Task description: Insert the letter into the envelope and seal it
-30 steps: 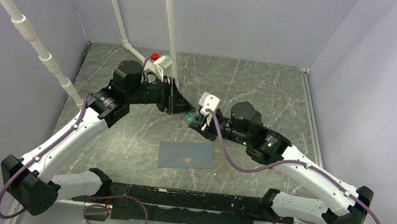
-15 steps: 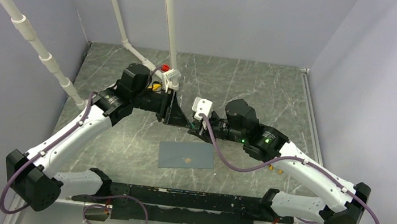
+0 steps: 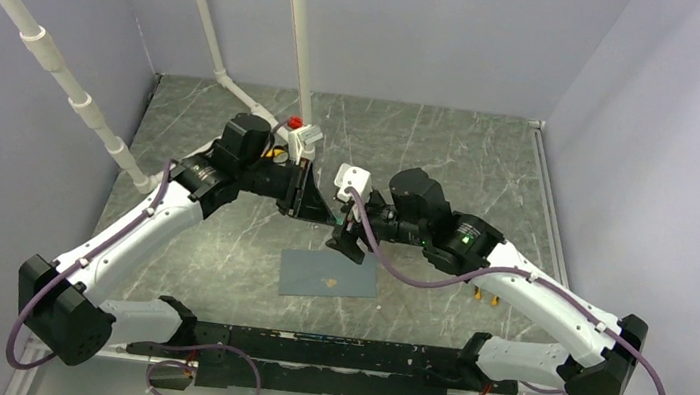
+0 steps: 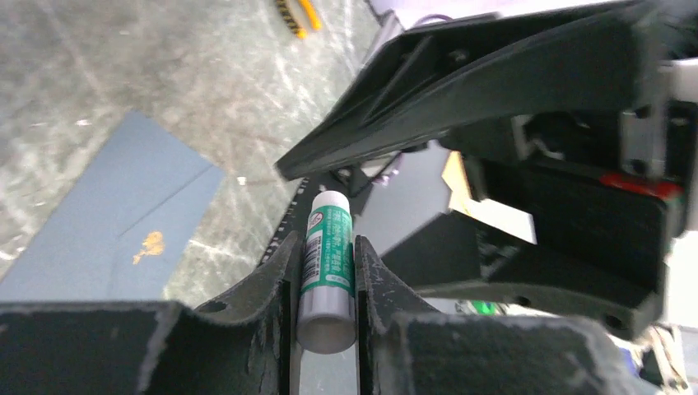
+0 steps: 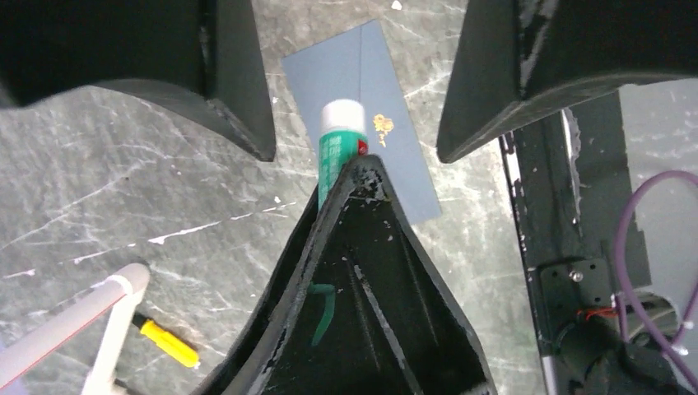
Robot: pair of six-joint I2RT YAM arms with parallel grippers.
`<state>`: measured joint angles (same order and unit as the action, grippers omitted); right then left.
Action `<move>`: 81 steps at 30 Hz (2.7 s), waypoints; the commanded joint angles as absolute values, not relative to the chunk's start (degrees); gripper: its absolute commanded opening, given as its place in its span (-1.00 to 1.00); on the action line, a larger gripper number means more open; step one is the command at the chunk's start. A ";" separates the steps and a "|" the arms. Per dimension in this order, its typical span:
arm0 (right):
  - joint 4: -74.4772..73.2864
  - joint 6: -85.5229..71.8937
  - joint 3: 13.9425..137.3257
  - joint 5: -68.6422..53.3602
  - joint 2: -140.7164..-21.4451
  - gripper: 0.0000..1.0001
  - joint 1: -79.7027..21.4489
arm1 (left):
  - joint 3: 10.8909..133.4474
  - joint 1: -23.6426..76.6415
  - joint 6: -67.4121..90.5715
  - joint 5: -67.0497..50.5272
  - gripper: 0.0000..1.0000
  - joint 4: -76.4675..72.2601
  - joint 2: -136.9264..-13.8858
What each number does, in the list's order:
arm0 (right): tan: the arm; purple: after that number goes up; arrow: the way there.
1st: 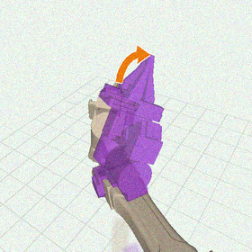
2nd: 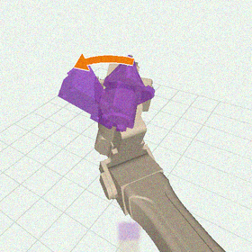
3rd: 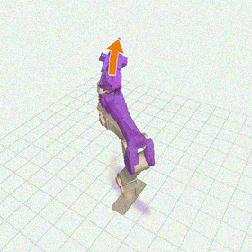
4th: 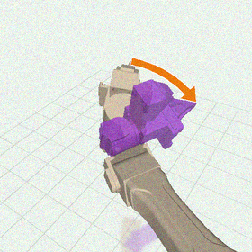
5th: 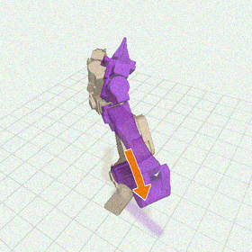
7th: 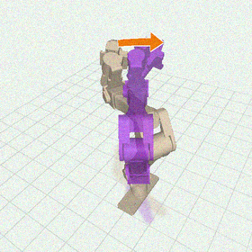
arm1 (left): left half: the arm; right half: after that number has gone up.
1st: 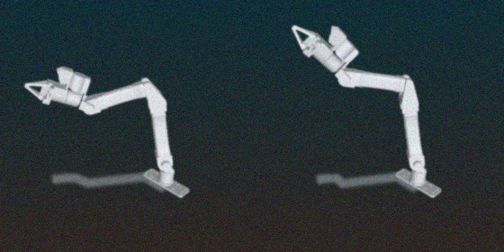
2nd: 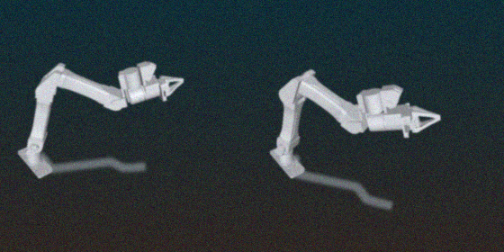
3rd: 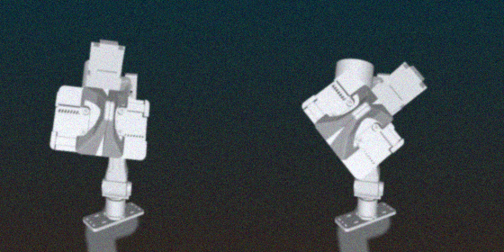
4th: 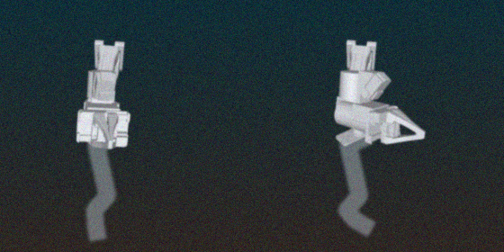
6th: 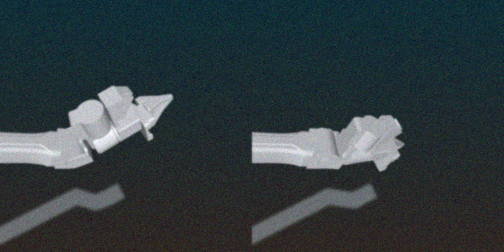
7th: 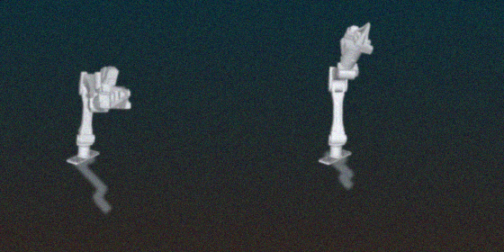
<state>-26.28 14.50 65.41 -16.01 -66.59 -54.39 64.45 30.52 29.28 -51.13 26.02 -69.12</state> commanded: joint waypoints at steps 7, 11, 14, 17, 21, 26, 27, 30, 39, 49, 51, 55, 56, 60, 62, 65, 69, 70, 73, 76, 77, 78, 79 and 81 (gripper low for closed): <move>-18.18 -8.42 58.75 -4.32 -65.59 0.61 -44.63 | 63.58 30.20 33.70 1.59 -0.95 36.23 -64.31; -21.19 -18.46 57.54 11.87 -71.59 0.52 -37.19 | 62.90 30.15 34.10 3.88 -0.95 34.12 -62.21; -25.12 -22.71 59.49 21.36 -77.39 0.52 -33.38 | 61.81 30.15 33.26 1.14 -0.95 30.85 -60.80; -27.99 -24.76 62.95 23.09 -84.52 0.52 -29.31 | 61.86 30.12 33.15 -0.11 -0.95 30.50 -61.30; -27.95 -23.34 67.03 21.43 -93.51 0.44 -25.56 | 61.38 30.05 33.89 -2.67 -0.95 30.10 -62.13; -28.21 -20.89 71.85 17.36 -101.90 0.27 -23.66 | 60.76 30.06 34.19 -4.11 -0.95 29.69 -62.29; -28.07 -20.57 72.23 16.87 -102.81 0.25 -23.53 | 60.81 30.06 34.15 -4.18 -0.95 29.72 -62.38; -27.91 -20.37 73.29 15.33 -105.25 0.20 -22.59 | 60.65 30.01 34.10 -4.65 -0.95 29.60 -62.23; -28.23 -21.08 74.23 14.37 -108.32 -0.06 -21.57 | 60.49 30.06 34.10 -5.33 -0.95 29.22 -62.32; -28.80 -21.61 74.27 11.61 -109.44 -0.29 -20.27 | 60.64 30.06 33.93 -5.38 -0.95 29.27 -61.96; -28.91 -21.62 74.12 11.21 -109.23 -0.28 -20.19 | 60.64 30.06 33.90 -5.45 -0.95 29.28 -61.96; -28.62 -21.38 73.87 10.97 -108.48 -0.59 -19.95 | 60.71 30.04 33.86 -5.70 -0.95 28.99 -62.01; -28.34 -21.22 73.71 10.84 -108.01 -0.69 -19.90 | 60.77 30.06 33.92 -5.78 -0.95 28.88 -62.06; -25.74 -20.25 71.38 7.60 -102.26 -0.89 -19.84 | 60.55 30.06 33.86 -8.30 -0.95 26.51 -61.41; -22.91 -19.28 68.77 2.70 -97.09 -0.94 -19.88 | 59.94 30.06 33.59 -11.79 -0.95 23.23 -60.57; -16.50 -18.12 63.66 -11.86 -87.52 -0.99 -19.86 | 60.08 29.98 34.28 -19.65 -0.95 18.48 -60.56; -5.10 -22.67 57.99 -30.13 -75.67 -1.00 -19.80 | 62.94 29.50 38.97 -28.87 -0.95 15.27 -63.88; -2.51 -24.34 56.96 -34.05 -73.19 -1.00 -19.78 | 63.28 29.38 40.24 -30.77 -0.95 14.12 -64.66; 6.51 -31.30 53.87 -42.75 -67.35 -1.00 -19.91 | 63.24 28.79 43.89 -36.61 -0.95 9.53 -66.66; 15.67 -36.58 49.78 -48.40 -63.40 -1.00 -20.27 | 62.88 28.57 46.76 -41.44 -0.95 4.63 -68.72; 16.07 -36.14 49.31 -49.15 -62.61 -1.00 -20.36 | 62.76 28.49 47.68 -42.46 -0.95 3.38 -69.22; 15.77 -35.37 49.07 -49.66 -61.88 -1.00 -20.50 | 62.68 28.46 48.33 -43.45 -0.95 2.28 -69.64; 15.43 -34.47 49.00 -50.58 -61.46 -1.00 -20.67 | 62.58 28.40 48.98 -44.21 -0.95 1.31 -70.10; 13.87 -32.16 49.27 -52.72 -60.86 -1.00 -21.25 | 62.37 28.38 49.84 -46.18 -0.95 -0.42 -70.98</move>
<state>8.95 -32.45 49.67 -44.27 -62.17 -20.43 61.01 28.62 45.91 -38.50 7.99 -70.22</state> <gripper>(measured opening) 0.232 0.249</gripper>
